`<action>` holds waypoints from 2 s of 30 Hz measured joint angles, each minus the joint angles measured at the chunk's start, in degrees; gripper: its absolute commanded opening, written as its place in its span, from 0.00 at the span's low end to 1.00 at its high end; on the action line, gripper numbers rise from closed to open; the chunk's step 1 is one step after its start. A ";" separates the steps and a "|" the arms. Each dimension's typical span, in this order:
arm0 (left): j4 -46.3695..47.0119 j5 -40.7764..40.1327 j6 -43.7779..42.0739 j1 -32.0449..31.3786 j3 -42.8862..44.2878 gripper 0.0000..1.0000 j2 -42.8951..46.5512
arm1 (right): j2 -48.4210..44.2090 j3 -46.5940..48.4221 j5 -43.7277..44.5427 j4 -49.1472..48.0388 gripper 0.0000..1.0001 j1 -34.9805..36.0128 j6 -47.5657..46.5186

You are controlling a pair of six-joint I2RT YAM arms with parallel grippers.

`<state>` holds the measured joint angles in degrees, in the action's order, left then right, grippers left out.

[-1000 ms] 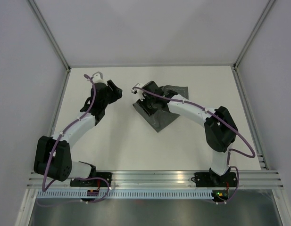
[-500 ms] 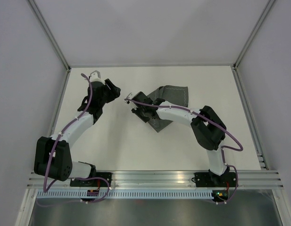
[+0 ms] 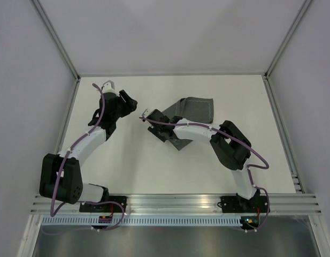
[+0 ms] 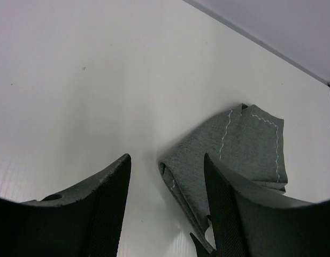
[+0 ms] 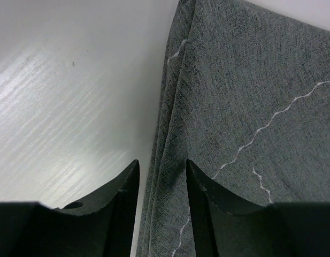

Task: Fold the napkin, place the utensils inside, and roll it up
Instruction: Roll the napkin with the utensil

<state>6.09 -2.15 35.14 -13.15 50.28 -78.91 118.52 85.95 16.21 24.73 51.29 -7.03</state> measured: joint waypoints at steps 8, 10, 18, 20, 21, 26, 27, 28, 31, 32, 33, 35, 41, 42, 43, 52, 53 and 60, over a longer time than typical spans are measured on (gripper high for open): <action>0.02 0.83 0.00 0.07 0.00 0.62 -0.81 | 0.50 -3.06 2.23 -2.64 0.48 -0.02 -0.79; 0.02 1.18 0.00 0.11 0.00 0.61 -0.98 | 0.50 -3.43 2.47 -3.48 0.48 -0.02 -1.03; 0.09 2.27 0.00 0.31 0.00 0.61 -1.31 | 0.35 -4.31 -0.28 -6.34 0.46 -1.68 -1.62; 0.09 2.36 0.00 0.31 0.00 0.61 -1.42 | 0.20 -4.57 -2.01 -6.80 0.45 -2.47 -1.51; 0.09 2.38 0.00 0.33 0.00 0.61 -1.51 | 0.04 -4.70 -3.13 -6.93 0.44 -2.95 -1.42; 0.24 2.54 0.00 0.33 0.00 0.61 -1.95 | -0.24 -5.05 -8.39 -7.23 0.39 -5.55 -1.09; 0.26 2.56 0.00 0.33 0.00 0.61 -2.03 | -0.31 -5.18 -9.25 -7.32 0.35 -6.01 -0.96; 0.24 2.60 0.00 0.33 0.00 0.61 -2.05 | -0.37 -5.35 -10.10 -7.48 0.34 -6.27 -0.94; 0.31 2.71 0.00 0.33 0.00 0.61 -2.08 | -0.50 -5.75 -11.78 -7.91 0.27 -6.82 -0.76; 0.33 2.71 0.00 0.33 0.00 0.61 -2.08 | -0.55 -5.88 -12.35 -8.07 0.24 -6.93 -0.76; 0.33 2.73 0.00 0.33 0.00 0.61 -2.08 | -0.61 -5.99 -12.70 -8.20 0.20 -7.02 -0.76; 0.35 2.71 0.00 0.33 0.00 0.61 -2.08 | -0.61 -6.03 -13.42 -8.28 0.15 -7.21 -0.90; 0.87 2.71 0.00 0.55 -0.52 0.60 -2.05 | -0.61 -6.03 -16.74 -8.39 0.11 -7.76 -1.90; 1.33 2.69 0.00 0.55 -1.07 0.60 -2.01 | -0.63 -6.05 -17.53 -8.46 0.11 -7.78 -2.27; 1.49 2.67 0.02 0.55 -1.64 0.60 -1.92 | -0.63 -6.05 -18.29 -8.48 0.11 -7.76 -2.71; 2.01 0.66 0.50 0.55 -8.41 0.59 2.08 | -1.86 -7.85 -26.05 -7.96 0.08 -5.57 -10.88; 2.21 0.48 0.52 0.55 -9.07 0.59 2.82 | -2.01 -8.04 -26.93 -7.69 0.08 -5.14 -12.09; 6.40 -0.81 0.48 0.55 -17.20 0.61 10.51 | -3.58 -10.56 -31.74 -7.15 0.07 -3.93 -21.29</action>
<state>12.49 -2.96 35.62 -12.60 33.08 -68.40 114.93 75.40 -15.53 17.58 47.35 -28.32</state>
